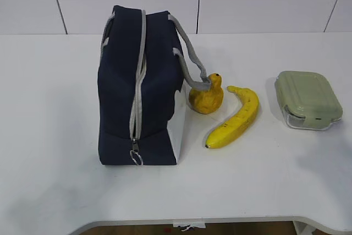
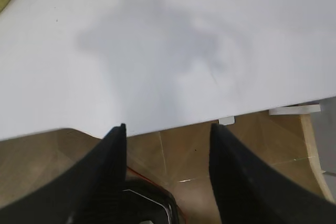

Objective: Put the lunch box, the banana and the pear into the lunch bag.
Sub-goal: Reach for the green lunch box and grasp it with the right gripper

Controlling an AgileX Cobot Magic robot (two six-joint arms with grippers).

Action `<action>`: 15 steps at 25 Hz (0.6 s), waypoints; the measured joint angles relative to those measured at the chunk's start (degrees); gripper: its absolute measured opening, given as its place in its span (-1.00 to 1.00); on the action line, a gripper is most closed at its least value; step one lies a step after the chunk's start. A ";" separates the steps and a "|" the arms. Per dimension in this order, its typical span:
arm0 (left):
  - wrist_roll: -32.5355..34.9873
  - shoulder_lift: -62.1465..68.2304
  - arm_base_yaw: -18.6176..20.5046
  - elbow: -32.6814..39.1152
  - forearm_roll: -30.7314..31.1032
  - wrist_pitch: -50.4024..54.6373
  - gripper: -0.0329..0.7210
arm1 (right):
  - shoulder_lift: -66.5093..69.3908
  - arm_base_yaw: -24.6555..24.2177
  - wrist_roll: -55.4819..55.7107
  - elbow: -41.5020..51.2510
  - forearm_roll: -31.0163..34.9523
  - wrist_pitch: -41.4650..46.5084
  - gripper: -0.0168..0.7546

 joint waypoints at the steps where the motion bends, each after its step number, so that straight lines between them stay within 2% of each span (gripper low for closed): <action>1: 0.00 0.00 0.00 0.00 0.00 0.00 -0.27 | 1.84 0.00 0.28 -0.73 -0.03 -0.55 0.05; 15: 0.00 0.00 0.00 0.00 0.00 0.00 -0.27 | 23.94 -0.14 -1.23 -16.39 -0.03 -2.62 0.05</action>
